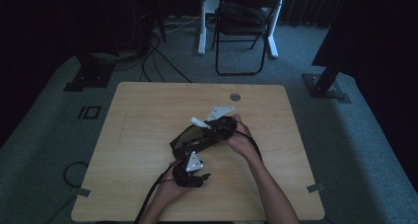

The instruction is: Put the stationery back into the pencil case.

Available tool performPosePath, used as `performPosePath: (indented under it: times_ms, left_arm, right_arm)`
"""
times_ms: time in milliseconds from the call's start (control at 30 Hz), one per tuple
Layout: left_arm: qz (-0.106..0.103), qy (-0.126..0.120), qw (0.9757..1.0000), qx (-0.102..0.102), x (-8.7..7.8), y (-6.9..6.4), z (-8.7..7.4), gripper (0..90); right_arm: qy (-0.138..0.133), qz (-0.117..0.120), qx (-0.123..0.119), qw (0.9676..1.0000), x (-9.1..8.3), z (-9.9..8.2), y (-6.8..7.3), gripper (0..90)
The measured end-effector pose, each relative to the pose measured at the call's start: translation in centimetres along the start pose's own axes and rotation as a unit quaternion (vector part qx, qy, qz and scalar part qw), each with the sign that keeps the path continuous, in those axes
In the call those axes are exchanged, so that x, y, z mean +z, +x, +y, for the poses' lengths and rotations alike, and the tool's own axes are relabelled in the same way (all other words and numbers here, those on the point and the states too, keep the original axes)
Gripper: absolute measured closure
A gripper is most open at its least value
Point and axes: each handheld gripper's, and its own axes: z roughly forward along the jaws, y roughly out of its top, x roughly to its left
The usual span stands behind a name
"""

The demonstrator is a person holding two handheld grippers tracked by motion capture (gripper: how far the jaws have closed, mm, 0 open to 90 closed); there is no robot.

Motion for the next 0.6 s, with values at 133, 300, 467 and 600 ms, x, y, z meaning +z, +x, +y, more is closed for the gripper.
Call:
performPosePath:
  times_ms: [133, 300, 467, 600]
  left_arm:
    - [0.0, 0.0, 1.0, 0.0, 0.0, 0.0, 0.0, 43.0]
    - [0.001, 0.0, 1.0, 0.001, 0.0, 0.0, 0.0, 43.0]
    - [0.001, 0.0, 1.0, 0.001, 0.0, -0.1, 0.0, 43.0]
    - [0.001, -0.001, 1.0, 0.002, 0.0, -0.1, 0.0, 43.0]
  right_arm:
    - [-0.001, 0.001, -0.004, 1.0, 0.1, 0.2, 0.0, 70.8]
    - [0.001, 0.004, -0.01, 0.9999, 0.5, 0.3, 0.2, 70.8]
    - [0.001, 0.009, -0.011, 0.9999, 0.8, 0.3, 0.5, 70.8]
    - [0.002, 0.012, -0.013, 0.9998, 1.1, 0.3, 0.7, 70.8]
